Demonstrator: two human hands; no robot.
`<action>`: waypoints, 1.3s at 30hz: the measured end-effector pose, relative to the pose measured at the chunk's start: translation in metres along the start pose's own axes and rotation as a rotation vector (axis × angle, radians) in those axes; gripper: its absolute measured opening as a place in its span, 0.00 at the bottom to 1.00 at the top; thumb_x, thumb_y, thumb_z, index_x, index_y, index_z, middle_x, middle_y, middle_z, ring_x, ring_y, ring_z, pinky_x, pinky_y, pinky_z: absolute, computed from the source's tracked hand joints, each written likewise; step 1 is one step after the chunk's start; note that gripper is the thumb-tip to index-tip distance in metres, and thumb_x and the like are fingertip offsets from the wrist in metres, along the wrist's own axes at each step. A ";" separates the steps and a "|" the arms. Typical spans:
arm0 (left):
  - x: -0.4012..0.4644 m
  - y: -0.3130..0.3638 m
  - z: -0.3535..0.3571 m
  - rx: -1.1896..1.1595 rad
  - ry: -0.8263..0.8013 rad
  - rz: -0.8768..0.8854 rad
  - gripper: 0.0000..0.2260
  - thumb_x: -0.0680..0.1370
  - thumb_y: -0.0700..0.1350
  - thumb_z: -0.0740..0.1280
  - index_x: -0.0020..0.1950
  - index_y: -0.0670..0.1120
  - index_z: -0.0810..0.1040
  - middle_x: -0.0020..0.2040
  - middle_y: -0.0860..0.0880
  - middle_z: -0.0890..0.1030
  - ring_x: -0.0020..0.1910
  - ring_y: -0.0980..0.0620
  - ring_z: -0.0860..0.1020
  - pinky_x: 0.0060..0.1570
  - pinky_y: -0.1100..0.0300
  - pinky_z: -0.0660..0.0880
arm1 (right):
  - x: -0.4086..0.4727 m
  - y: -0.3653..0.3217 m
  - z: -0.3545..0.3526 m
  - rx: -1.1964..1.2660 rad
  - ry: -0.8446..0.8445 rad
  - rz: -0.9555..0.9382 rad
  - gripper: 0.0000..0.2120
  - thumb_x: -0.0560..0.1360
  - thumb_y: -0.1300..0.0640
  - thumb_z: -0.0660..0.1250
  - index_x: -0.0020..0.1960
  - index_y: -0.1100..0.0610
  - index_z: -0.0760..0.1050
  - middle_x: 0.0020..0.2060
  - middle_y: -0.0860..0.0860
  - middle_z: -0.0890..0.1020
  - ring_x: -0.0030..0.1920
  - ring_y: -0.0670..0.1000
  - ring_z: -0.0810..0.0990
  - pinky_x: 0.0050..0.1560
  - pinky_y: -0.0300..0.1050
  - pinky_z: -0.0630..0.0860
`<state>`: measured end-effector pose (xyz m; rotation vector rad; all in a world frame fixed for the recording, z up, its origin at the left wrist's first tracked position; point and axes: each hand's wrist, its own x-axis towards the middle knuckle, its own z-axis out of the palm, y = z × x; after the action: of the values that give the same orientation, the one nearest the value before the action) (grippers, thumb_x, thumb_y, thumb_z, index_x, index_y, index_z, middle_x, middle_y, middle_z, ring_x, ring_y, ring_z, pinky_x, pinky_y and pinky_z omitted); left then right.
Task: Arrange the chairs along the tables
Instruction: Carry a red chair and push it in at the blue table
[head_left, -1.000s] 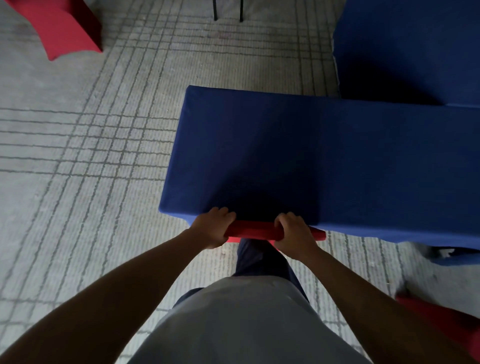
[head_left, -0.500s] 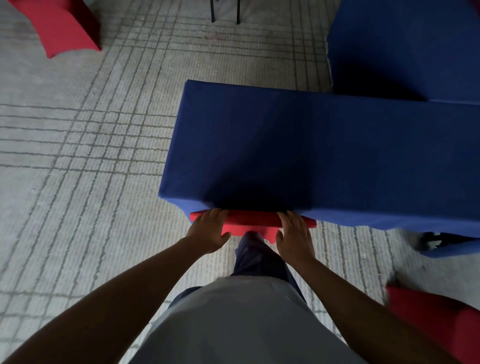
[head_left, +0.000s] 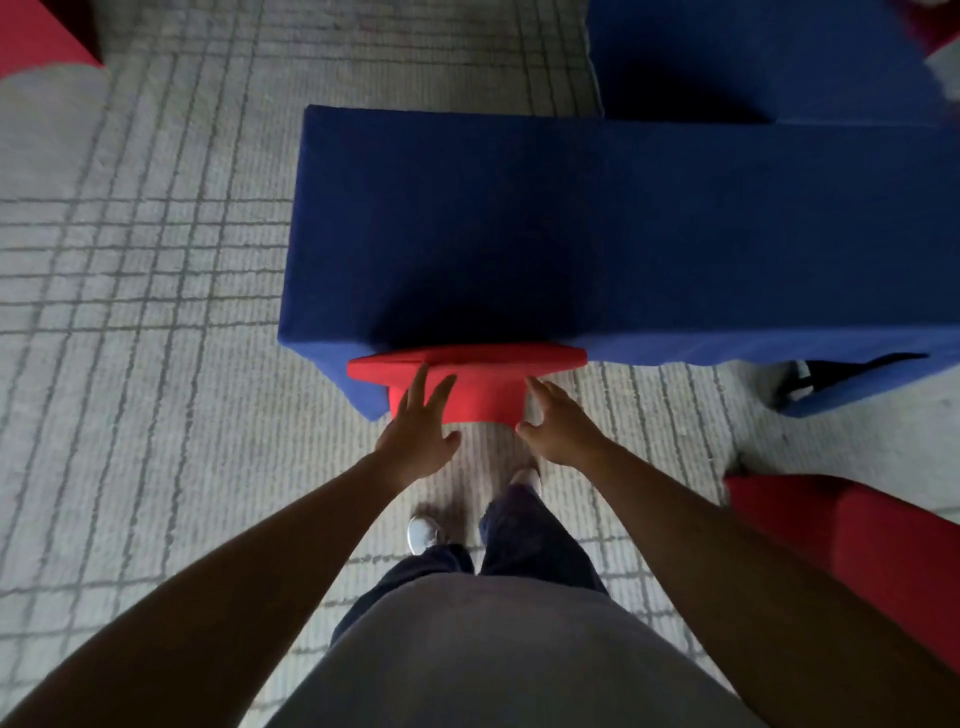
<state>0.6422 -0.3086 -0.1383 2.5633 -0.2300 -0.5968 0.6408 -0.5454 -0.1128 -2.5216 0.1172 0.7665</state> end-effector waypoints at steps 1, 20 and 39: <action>-0.001 0.003 0.002 0.011 -0.007 0.028 0.39 0.77 0.51 0.69 0.81 0.55 0.50 0.82 0.47 0.46 0.77 0.38 0.58 0.60 0.42 0.74 | -0.006 0.004 -0.001 0.022 0.003 0.006 0.38 0.80 0.49 0.66 0.83 0.51 0.49 0.81 0.56 0.55 0.79 0.58 0.59 0.76 0.55 0.61; -0.083 0.291 0.181 0.289 -0.379 0.450 0.37 0.77 0.56 0.67 0.80 0.44 0.55 0.80 0.40 0.56 0.78 0.42 0.57 0.74 0.51 0.61 | -0.292 0.278 -0.001 0.359 0.214 0.440 0.34 0.79 0.48 0.66 0.81 0.50 0.57 0.78 0.56 0.63 0.73 0.57 0.69 0.68 0.45 0.68; -0.272 0.625 0.438 0.321 -0.806 1.034 0.33 0.77 0.48 0.70 0.79 0.47 0.60 0.77 0.45 0.60 0.76 0.48 0.62 0.71 0.60 0.59 | -0.627 0.497 0.087 0.874 0.755 1.072 0.30 0.77 0.48 0.69 0.77 0.50 0.65 0.73 0.56 0.71 0.68 0.57 0.75 0.67 0.46 0.69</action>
<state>0.1704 -0.9634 -0.0671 1.8880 -1.8648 -1.1379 -0.0374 -0.9743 -0.0519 -1.6013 1.7084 -0.0318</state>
